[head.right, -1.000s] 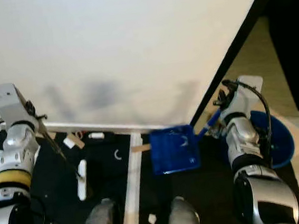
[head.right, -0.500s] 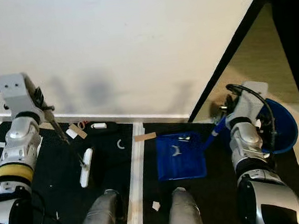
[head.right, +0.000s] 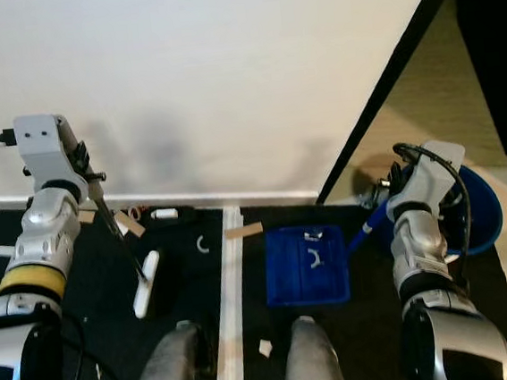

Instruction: Sweep floor

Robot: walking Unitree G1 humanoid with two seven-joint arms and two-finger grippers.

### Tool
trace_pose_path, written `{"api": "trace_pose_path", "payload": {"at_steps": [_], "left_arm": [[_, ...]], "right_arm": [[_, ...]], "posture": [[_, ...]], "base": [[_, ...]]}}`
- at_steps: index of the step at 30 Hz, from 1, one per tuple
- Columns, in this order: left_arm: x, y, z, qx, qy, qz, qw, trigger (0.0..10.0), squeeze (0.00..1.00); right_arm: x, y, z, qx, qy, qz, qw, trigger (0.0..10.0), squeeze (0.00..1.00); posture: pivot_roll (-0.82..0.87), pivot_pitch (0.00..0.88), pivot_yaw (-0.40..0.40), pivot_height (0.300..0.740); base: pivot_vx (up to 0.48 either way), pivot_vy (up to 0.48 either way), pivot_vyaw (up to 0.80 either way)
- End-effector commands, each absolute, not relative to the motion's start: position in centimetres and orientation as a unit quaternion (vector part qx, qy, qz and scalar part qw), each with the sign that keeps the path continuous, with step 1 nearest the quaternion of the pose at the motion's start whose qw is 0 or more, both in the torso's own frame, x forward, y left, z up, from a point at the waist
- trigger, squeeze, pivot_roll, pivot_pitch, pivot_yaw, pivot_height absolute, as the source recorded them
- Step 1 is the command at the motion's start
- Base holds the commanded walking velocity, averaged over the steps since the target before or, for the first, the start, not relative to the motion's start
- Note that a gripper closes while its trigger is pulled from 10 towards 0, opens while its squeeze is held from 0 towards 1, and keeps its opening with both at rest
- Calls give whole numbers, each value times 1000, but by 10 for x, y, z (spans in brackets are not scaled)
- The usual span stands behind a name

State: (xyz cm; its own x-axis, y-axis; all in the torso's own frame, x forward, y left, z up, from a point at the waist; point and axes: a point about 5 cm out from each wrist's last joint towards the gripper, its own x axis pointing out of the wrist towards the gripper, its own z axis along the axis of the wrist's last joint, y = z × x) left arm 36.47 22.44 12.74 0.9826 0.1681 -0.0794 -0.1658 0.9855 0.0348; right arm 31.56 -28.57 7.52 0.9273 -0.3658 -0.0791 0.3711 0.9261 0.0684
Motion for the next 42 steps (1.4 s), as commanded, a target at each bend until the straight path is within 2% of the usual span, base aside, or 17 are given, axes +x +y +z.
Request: {"api": "trace_pose_path", "payload": {"at_steps": [1,12,20,25,30,34,42], "left_arm": [[360,221,118,-9,41,93,995,10000,0],[329,235,114,1,-43,193,980,10000,0],[326,230,108,-16,-40,191,981,10000,0],[328,223,111,-16,-50,174,983,10000,0],[326,211,103,-17,-28,121,992,10000,0],[325,209,101,-22,-22,119,992,10000,0],[323,205,97,-25,-12,105,994,10000,0]], "right_arm": [[311,-286,71,58,28,-201,978,10000,0],[303,-298,80,93,-35,-216,971,10000,0],[301,-299,78,92,-30,-208,973,10000,0],[302,-295,76,92,-27,-192,977,10000,0],[297,-289,67,100,-19,-187,977,10000,0],[296,-288,65,101,-15,-187,977,10000,0],[293,-284,59,104,-4,-185,977,10000,0]], "posture": [[26,146,32,740],[14,67,43,740],[14,46,37,740],[20,36,36,740],[24,29,42,740],[24,27,42,740],[28,37,45,740]], "base": [[480,0,0],[458,0,0],[0,0,0],[0,0,0],[0,0,0],[0,0,0],[-480,0,0]]}}
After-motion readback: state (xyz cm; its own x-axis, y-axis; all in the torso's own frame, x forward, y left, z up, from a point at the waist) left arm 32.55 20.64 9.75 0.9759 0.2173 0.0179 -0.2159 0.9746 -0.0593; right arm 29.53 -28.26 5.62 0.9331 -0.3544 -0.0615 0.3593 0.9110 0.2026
